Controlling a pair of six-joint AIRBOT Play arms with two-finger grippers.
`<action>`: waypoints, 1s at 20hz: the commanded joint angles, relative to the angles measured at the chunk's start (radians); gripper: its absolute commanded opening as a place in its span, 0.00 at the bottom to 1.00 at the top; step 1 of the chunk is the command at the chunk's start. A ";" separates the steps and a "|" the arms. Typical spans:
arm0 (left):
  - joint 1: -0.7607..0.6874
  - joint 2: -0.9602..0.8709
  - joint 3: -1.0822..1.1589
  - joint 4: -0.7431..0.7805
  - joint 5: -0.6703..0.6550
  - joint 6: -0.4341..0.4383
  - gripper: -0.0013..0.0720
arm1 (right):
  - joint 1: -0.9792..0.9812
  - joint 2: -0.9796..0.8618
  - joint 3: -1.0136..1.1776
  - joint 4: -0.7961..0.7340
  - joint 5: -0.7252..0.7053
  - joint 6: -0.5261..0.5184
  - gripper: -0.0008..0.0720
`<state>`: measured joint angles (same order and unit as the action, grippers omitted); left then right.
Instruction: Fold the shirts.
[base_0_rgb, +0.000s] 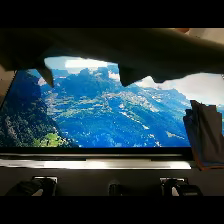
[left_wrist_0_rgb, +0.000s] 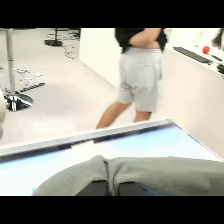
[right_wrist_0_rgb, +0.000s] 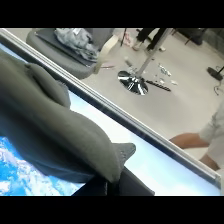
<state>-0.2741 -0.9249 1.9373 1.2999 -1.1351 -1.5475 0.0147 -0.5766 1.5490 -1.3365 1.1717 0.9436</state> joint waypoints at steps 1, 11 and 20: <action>-0.001 0.017 0.036 0.026 -0.261 -0.017 0.05 | 0.000 0.045 0.034 -0.038 0.181 0.036 0.08; -0.001 0.000 -0.565 0.025 -0.380 0.013 0.05 | 0.000 -0.048 -0.401 -0.079 0.576 0.134 0.08; 0.151 -0.710 -0.307 0.013 -0.182 0.157 0.06 | 0.000 -0.689 -0.496 0.052 -0.560 0.250 0.08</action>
<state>-0.1829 -1.4059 1.4815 1.3243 -1.3491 -1.4223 0.0151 -1.0500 1.0431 -1.3743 0.9966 1.1381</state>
